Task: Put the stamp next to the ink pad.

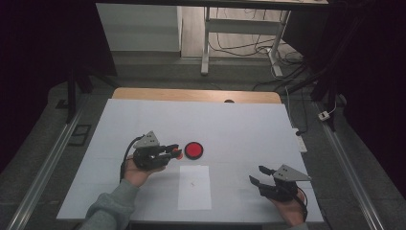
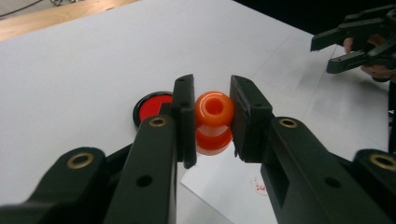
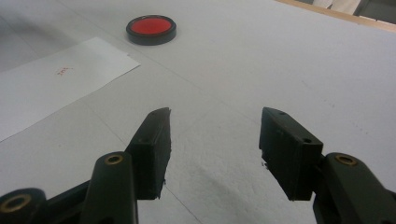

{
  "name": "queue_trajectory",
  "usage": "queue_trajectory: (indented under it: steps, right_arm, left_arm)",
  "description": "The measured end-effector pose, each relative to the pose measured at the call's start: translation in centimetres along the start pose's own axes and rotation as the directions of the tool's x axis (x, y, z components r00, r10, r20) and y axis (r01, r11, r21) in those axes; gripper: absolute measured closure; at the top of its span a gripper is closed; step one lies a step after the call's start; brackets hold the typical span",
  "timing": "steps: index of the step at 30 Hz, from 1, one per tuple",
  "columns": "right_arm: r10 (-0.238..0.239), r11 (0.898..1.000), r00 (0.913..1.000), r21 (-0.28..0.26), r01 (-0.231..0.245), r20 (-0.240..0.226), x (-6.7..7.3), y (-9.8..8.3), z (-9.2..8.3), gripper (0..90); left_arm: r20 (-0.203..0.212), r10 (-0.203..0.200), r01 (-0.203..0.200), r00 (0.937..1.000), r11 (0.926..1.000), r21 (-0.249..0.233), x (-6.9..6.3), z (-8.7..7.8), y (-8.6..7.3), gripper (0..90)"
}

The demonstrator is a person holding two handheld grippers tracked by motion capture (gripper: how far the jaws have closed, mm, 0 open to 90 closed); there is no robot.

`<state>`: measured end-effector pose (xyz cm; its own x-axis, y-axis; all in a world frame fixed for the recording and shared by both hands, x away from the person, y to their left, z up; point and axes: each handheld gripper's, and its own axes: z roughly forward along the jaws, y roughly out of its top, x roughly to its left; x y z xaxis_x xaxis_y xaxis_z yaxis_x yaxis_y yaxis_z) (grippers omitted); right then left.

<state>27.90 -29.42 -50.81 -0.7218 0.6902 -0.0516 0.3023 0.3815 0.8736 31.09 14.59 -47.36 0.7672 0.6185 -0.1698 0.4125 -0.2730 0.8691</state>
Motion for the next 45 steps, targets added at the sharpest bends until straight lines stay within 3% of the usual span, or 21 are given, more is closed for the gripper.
queue_trajectory:
  steps: [13, 21, 29, 41, 45]
  right_arm:
    - [0.0, 1.0, 1.0, 0.0, 0.0, 0.007, 0.0, 0.0, 0.0, 43.3]
    - [-0.002, 1.0, 1.0, 0.003, 0.002, 0.002, 0.1, 0.1, 0.1, 43.4]
    - [0.0, 1.0, 1.0, 0.006, 0.0, 0.002, 0.1, 0.1, 0.2, 43.3]
    - [0.002, 1.0, 1.0, 0.01, -0.002, 0.003, 0.1, 0.1, 0.2, 43.1]
    - [0.007, 1.0, 1.0, 0.01, -0.007, 0.0, 0.0, 0.0, 0.2, 43.0]
  left_arm:
    - [-0.063, -0.015, 0.018, 0.9979, 0.998, 0.06, 1.5, 1.0, -0.8, 72.3]
    - [-0.096, -0.008, 0.019, 0.9954, 0.9942, 0.106, 1.9, 2.6, -1.2, 72.2]
    - [-0.125, 0.006, 0.016, 0.9922, 0.9845, 0.174, 2.4, 4.1, -1.9, 72.1]
    - [-0.133, 0.013, 0.017, 0.991, 0.9759, 0.218, 2.5, 5.0, -2.8, 71.8]
    - [-0.145, 0.033, 0.003, 0.9889, 0.9711, 0.239, 2.3, 5.4, -3.0, 71.7]
